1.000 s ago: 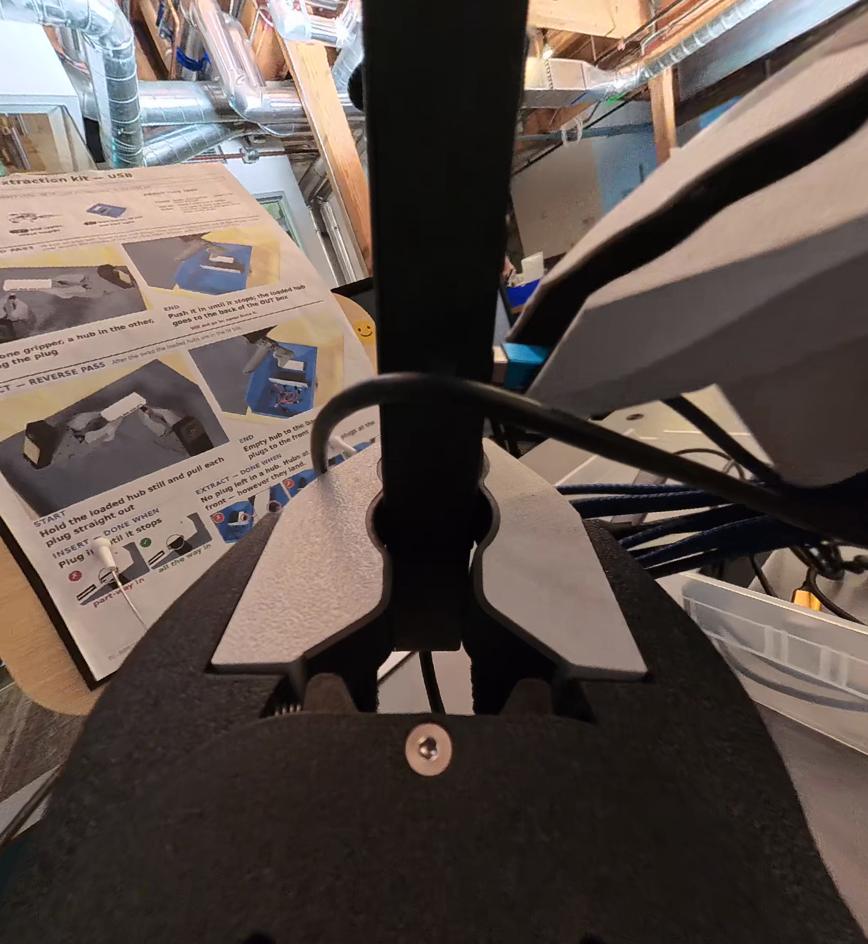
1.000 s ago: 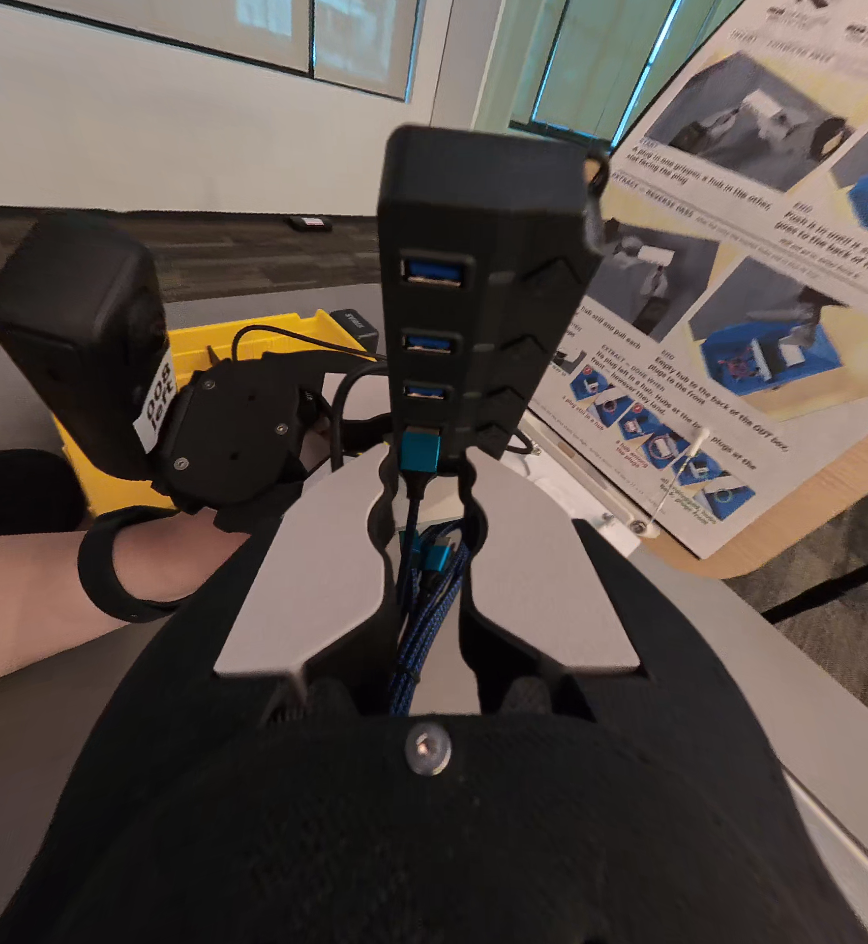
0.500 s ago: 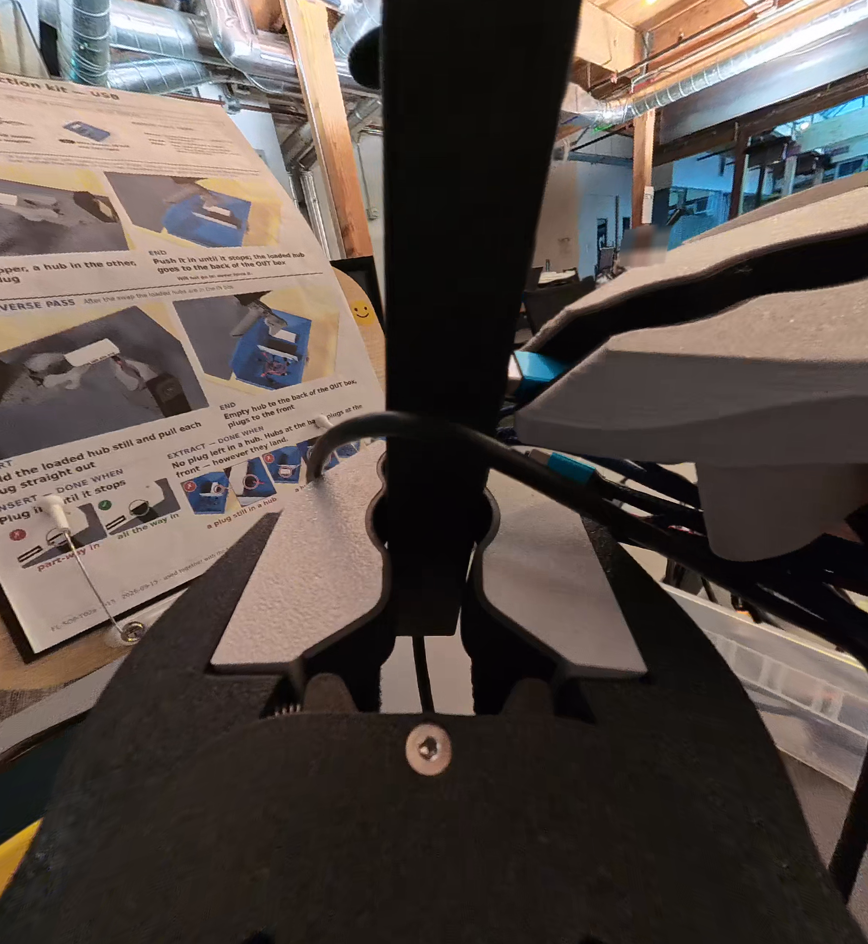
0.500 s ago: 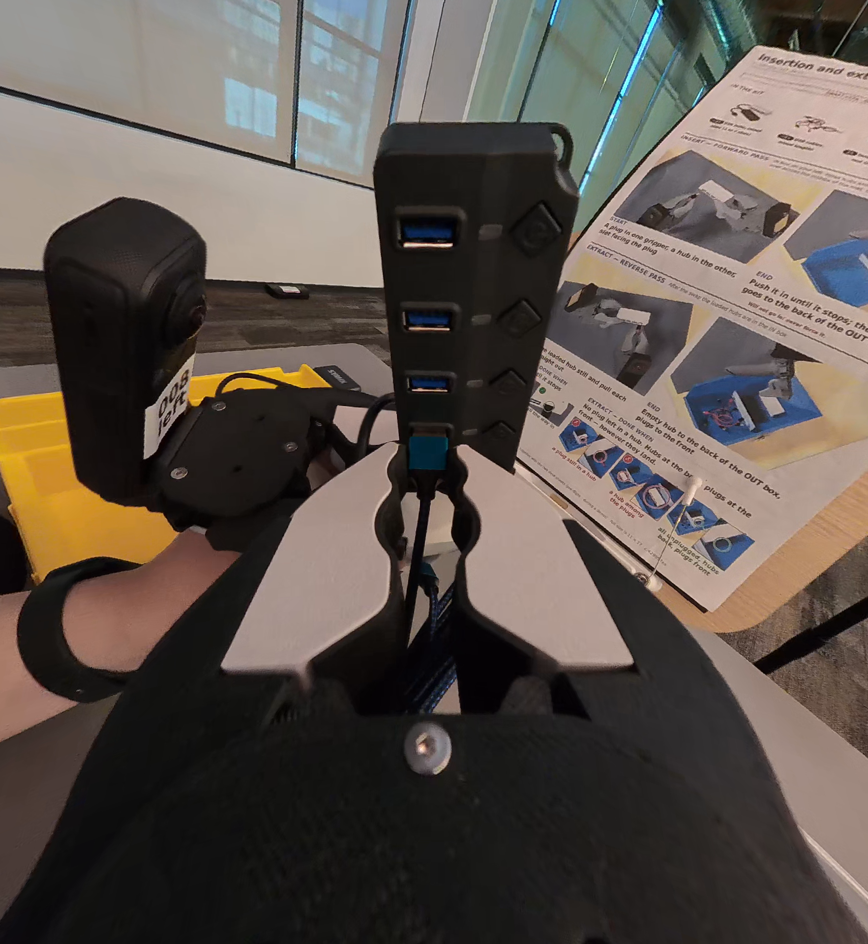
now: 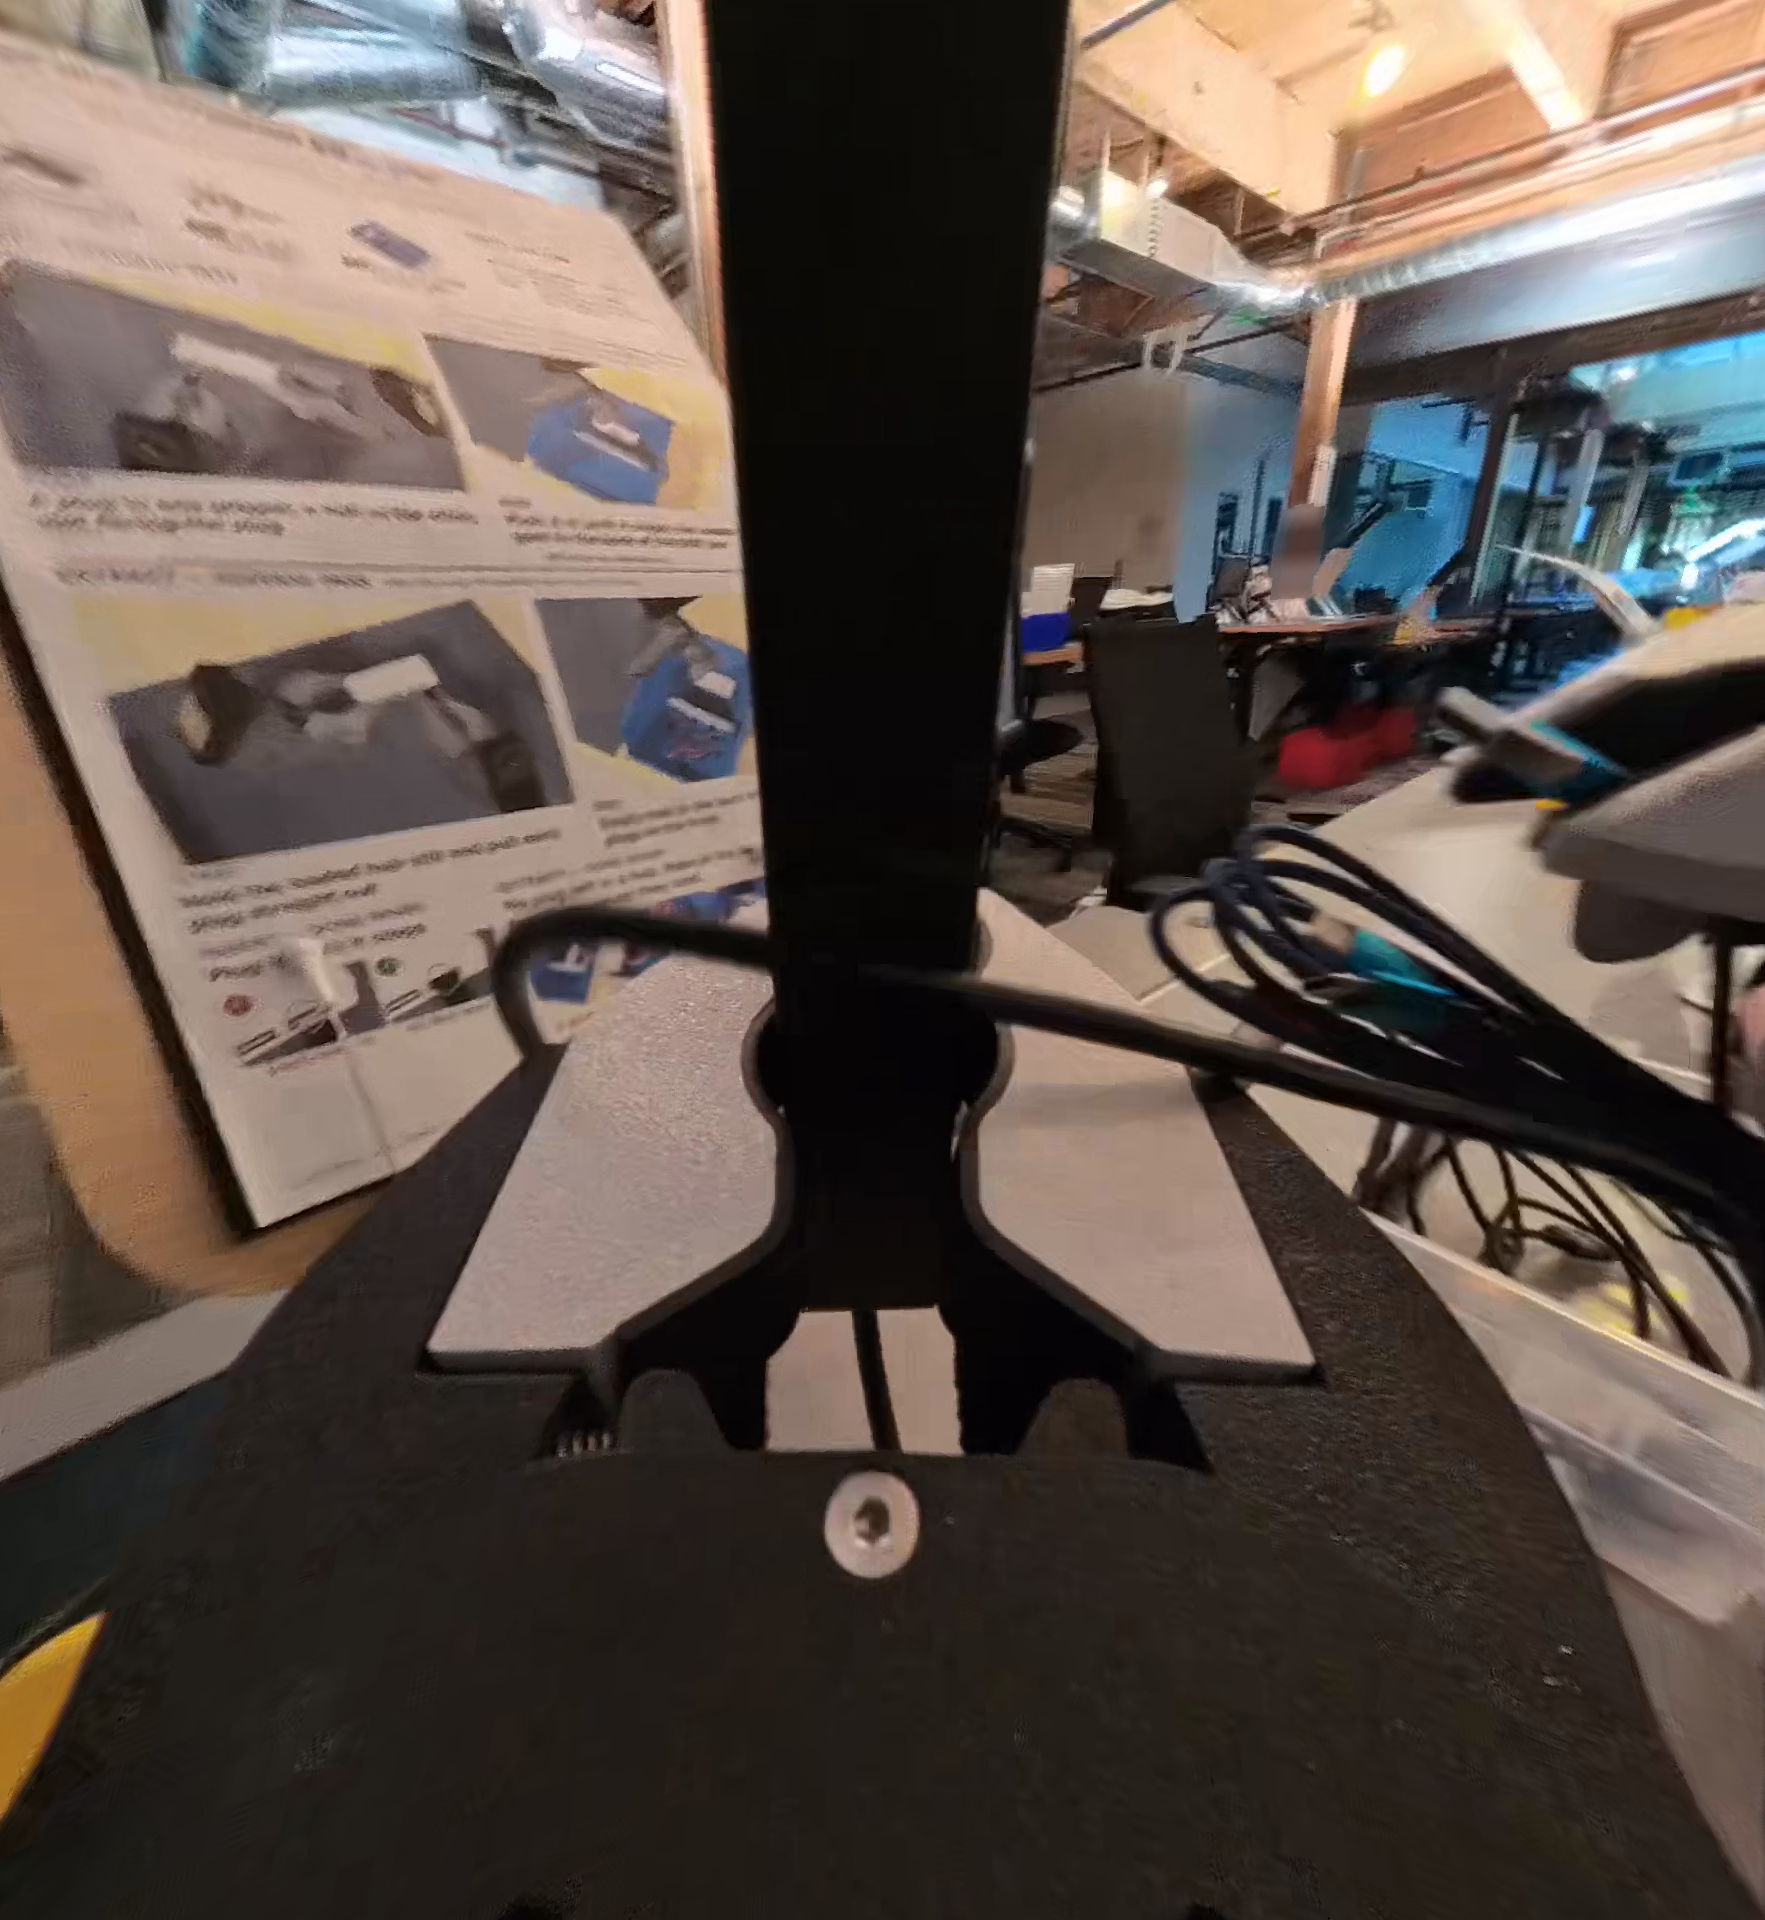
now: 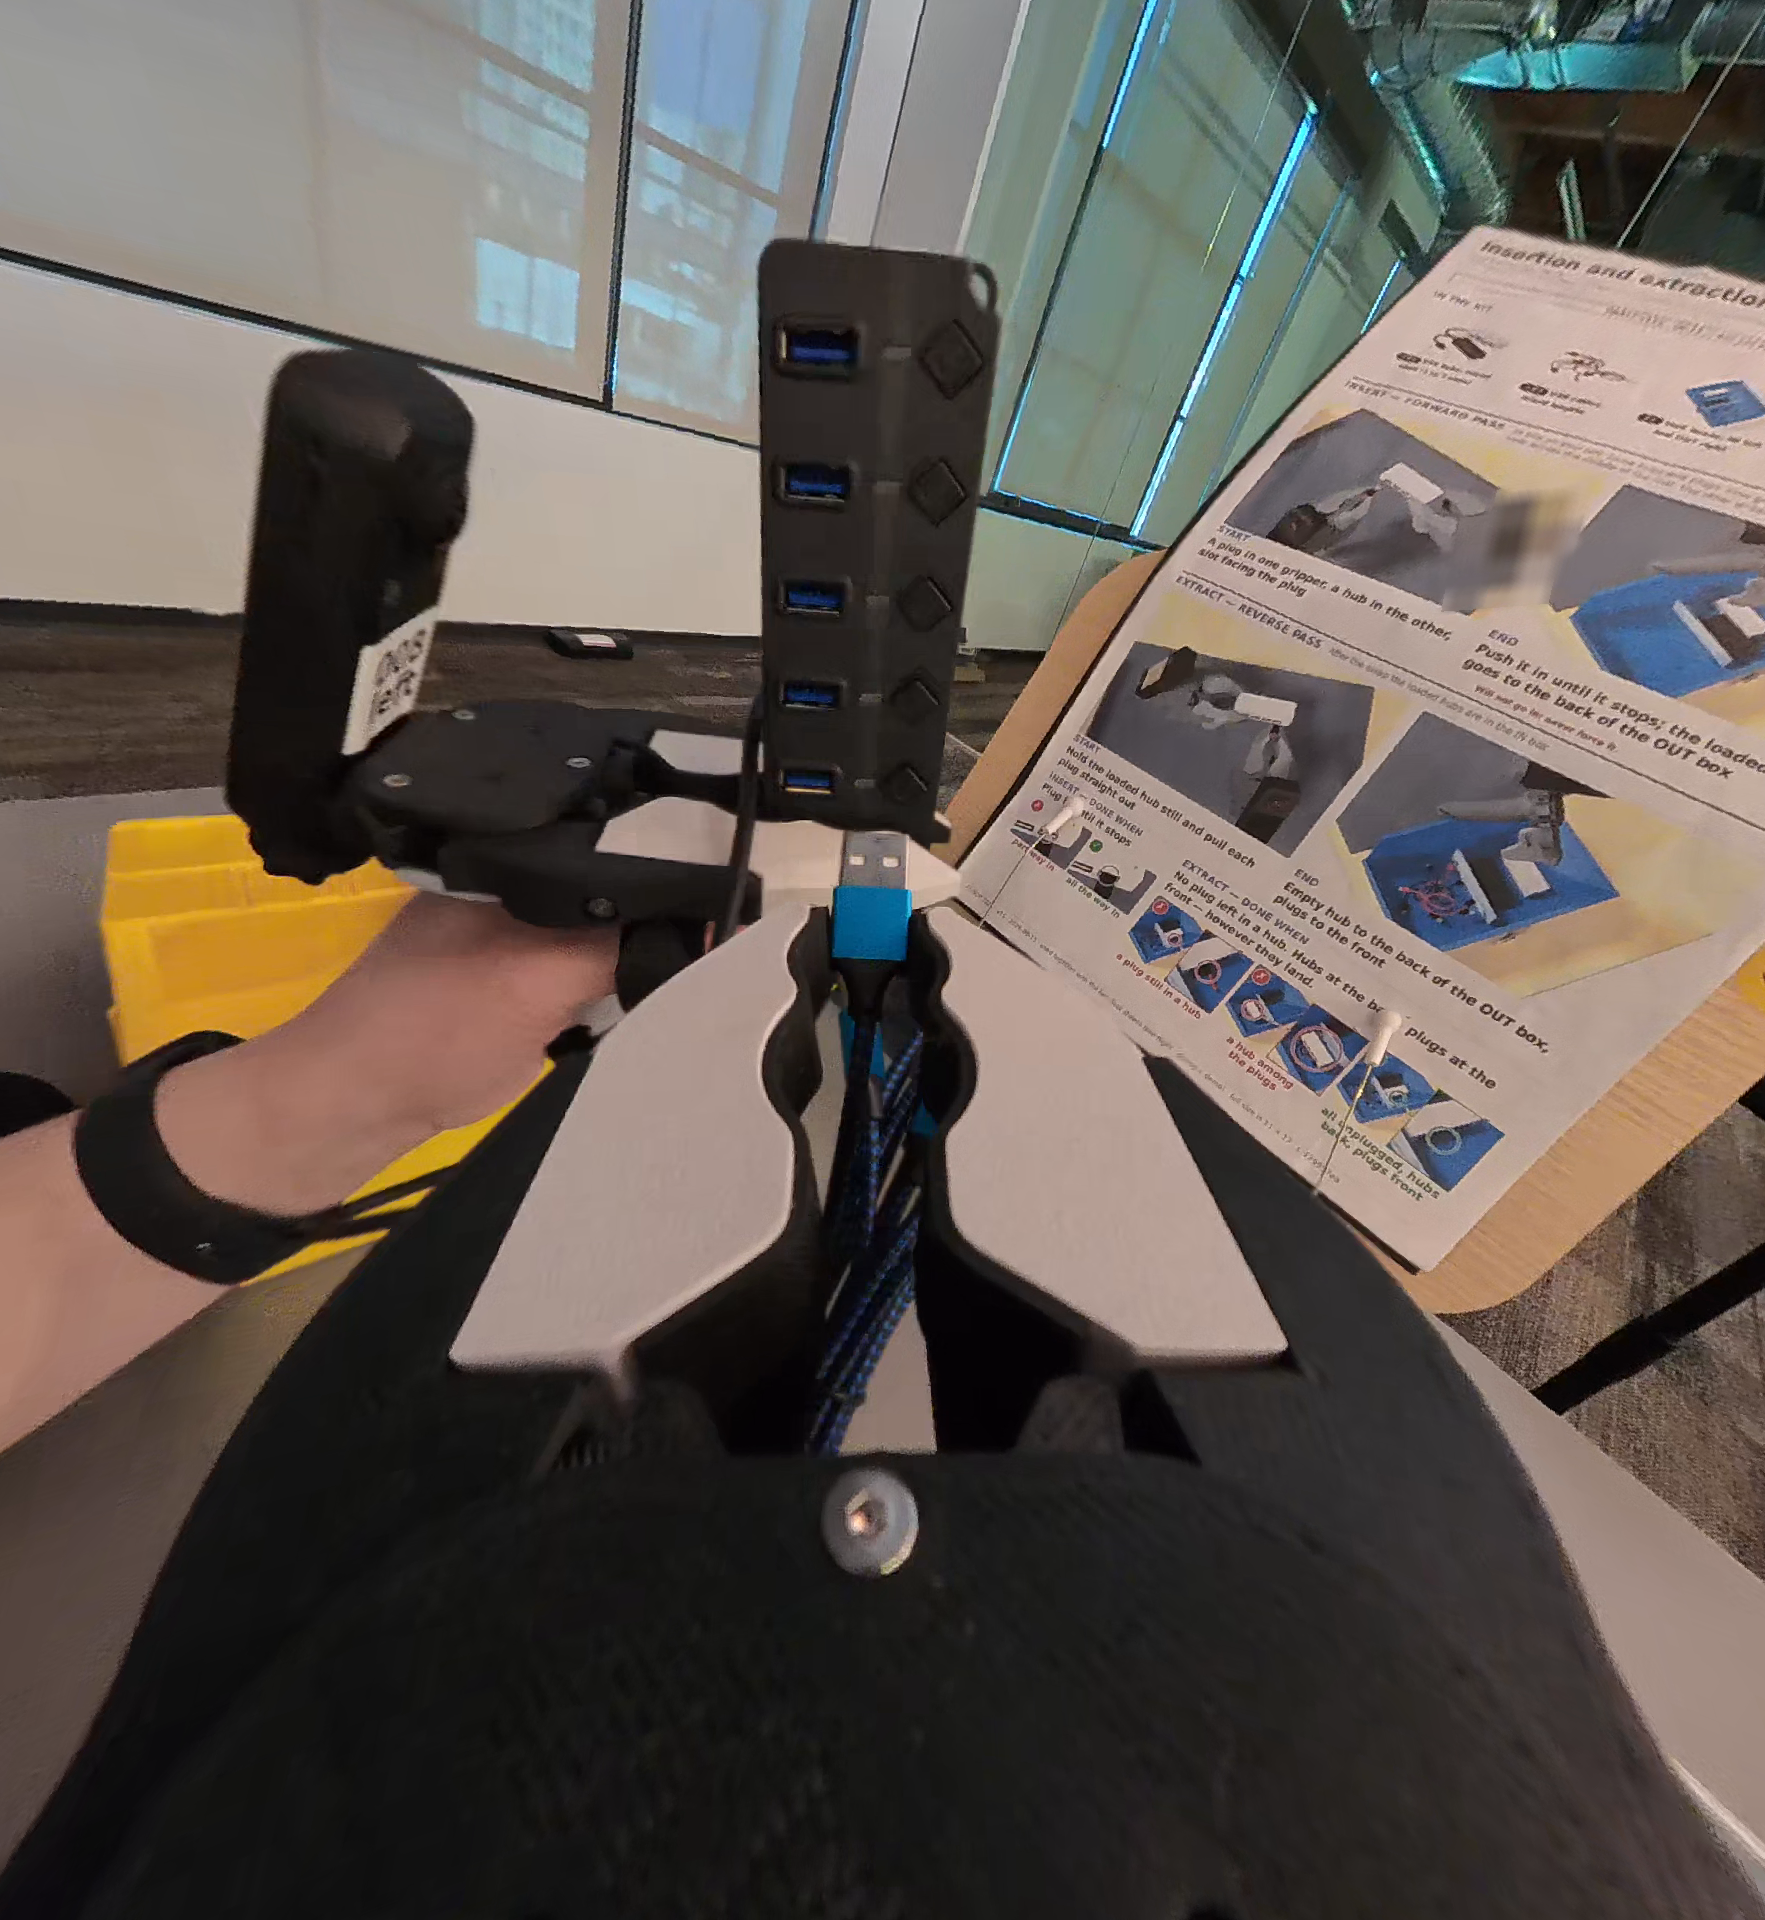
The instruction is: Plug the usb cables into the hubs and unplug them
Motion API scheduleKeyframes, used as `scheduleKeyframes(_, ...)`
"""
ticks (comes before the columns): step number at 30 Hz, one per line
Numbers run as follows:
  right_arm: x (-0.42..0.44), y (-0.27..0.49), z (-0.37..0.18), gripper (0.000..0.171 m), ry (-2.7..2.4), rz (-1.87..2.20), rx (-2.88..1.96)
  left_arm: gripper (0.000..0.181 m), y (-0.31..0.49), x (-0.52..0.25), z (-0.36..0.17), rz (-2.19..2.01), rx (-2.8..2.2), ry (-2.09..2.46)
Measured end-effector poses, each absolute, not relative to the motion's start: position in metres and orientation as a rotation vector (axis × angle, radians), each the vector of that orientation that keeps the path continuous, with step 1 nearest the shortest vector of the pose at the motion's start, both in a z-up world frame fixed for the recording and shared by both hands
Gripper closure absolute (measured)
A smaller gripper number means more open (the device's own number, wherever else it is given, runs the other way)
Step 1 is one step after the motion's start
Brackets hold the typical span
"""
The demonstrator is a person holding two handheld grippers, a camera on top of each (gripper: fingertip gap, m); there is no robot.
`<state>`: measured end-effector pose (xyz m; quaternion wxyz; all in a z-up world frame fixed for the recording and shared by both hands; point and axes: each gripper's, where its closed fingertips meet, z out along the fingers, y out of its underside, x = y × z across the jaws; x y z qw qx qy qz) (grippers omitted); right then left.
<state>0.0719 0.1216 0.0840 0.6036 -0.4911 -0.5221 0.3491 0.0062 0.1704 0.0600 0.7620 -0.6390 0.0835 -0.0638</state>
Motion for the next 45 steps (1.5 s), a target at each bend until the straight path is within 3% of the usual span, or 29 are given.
scheduleKeyframes(5,0.087,0.126,0.098,0.157,-1.209,0.800,-1.138,0.152,0.169,0.042,0.068,-0.200,-1.391,0.262)
scheduleKeyframes(10,0.156,0.155,0.106,0.156,-1.306,0.814,-1.249,0.154,0.167,0.057,0.068,-0.282,-1.409,0.280)
scheduleKeyframes(23,0.258,0.224,-0.096,0.153,-1.993,0.822,-1.637,0.152,0.169,0.078,0.062,-0.274,-1.457,0.380)
scheduleKeyframes(29,0.227,0.220,-0.024,0.132,-1.751,1.067,-1.415,0.155,0.173,0.081,0.055,-0.268,-1.499,0.384)
scheduleKeyframes(34,0.169,0.148,0.059,0.107,-1.636,1.414,-1.037,0.151,0.174,0.062,0.056,-0.158,-1.518,0.324)
scheduleKeyframes(38,0.125,0.076,0.039,0.106,-1.870,1.585,-0.834,0.154,0.162,0.036,0.070,-0.087,-1.513,0.261)
scheduleKeyframes(41,0.088,0.063,0.002,0.108,-1.944,1.434,-0.750,0.154,0.137,0.026,0.096,-0.120,-1.447,0.233)
scheduleKeyframes(45,0.052,0.060,0.002,0.113,-1.758,1.633,-0.862,0.154,0.092,0.015,0.130,-0.171,-1.352,0.209)
